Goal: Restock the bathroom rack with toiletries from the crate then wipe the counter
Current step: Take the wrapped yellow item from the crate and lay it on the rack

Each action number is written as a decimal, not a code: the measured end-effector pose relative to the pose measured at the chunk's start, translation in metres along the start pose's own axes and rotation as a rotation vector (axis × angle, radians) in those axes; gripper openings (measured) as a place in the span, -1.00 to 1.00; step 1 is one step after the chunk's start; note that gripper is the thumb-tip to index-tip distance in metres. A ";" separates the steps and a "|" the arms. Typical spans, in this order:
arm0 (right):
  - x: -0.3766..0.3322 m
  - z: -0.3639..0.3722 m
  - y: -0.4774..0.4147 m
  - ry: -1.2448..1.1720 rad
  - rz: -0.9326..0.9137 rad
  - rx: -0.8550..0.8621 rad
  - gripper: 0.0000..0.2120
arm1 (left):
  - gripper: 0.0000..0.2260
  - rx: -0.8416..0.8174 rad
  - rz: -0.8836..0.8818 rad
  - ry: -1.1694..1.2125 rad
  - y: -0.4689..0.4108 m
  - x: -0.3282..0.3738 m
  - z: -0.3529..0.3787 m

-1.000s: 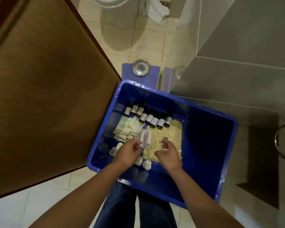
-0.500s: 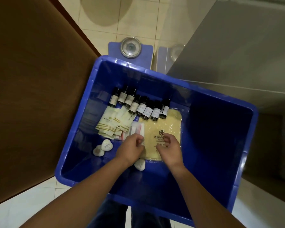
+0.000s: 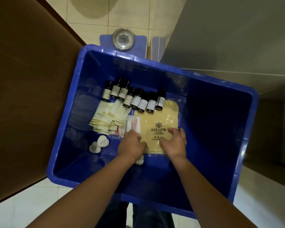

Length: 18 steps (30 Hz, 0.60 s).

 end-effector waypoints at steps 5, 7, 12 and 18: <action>0.000 -0.002 0.000 -0.028 -0.020 0.025 -0.45 | -0.72 0.010 0.007 0.012 -0.001 0.000 0.003; 0.001 -0.001 0.000 -0.102 0.016 0.037 -0.40 | -0.73 0.020 0.013 0.014 0.000 0.000 0.003; 0.002 0.007 -0.004 -0.282 0.113 0.049 -0.18 | -0.72 0.015 0.016 0.012 0.000 0.000 0.003; 0.001 0.004 -0.003 -0.148 0.122 0.123 -0.31 | -0.73 0.040 0.018 0.010 0.000 0.000 0.002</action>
Point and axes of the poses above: each hand's wrist, its own y-axis away from the middle knuckle, its own z-axis out of the palm, x = y × z, the point moved 8 cm from there along -y, towards the middle knuckle, and after that the axes turned 11 degrees about -z, right-handed, at the moved point
